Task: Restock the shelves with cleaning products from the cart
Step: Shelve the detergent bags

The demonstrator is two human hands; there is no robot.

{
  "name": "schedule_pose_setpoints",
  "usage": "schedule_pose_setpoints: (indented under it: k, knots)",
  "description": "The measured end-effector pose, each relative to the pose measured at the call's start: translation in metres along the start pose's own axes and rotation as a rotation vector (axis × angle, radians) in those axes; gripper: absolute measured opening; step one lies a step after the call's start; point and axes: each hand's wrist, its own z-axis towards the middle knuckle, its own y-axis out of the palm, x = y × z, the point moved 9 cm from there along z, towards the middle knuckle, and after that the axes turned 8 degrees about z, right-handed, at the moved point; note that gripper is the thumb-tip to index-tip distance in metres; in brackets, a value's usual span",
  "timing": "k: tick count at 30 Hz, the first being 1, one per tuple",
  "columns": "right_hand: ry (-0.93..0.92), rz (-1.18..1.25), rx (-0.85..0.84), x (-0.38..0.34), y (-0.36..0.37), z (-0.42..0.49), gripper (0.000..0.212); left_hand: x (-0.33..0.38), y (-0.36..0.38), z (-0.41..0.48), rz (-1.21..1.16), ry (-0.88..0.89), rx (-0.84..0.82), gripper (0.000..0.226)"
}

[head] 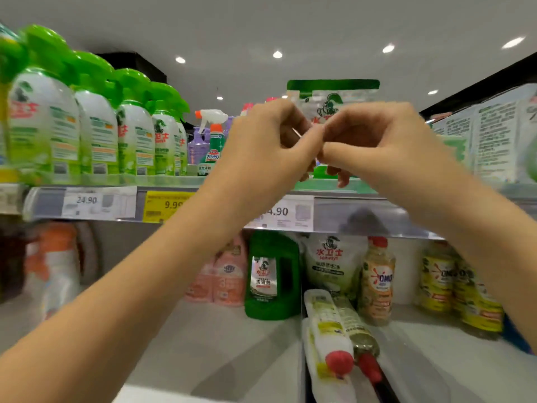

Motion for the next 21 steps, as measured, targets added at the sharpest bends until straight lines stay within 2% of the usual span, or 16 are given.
schedule_pose_setpoints:
  k: [3, 5, 13, 16, 21]
  knots:
    - [-0.098, 0.163, -0.017, -0.011, 0.02, -0.049, 0.007, -0.002, -0.006, -0.054, -0.213, -0.041, 0.006, 0.011]
    - [-0.057, 0.274, -0.026, 0.001, 0.038, -0.073, 0.007, -0.016, 0.002, -0.088, -0.299, -0.142, -0.007, 0.012]
    - [0.189, 0.55, -0.243, 0.058, 0.141, -0.124, 0.004, -0.097, 0.004, -0.185, -0.221, -0.525, -0.036, 0.011]
    - [0.279, 0.724, -0.325, 0.063, 0.186, -0.14, 0.018, -0.118, -0.015, -0.218, -0.18, -0.605, -0.005, 0.011]
    - [0.331, 0.777, -0.394, 0.064, 0.257, -0.144, 0.01, -0.161, -0.051, -0.255, -0.165, -0.685, 0.061, 0.009]
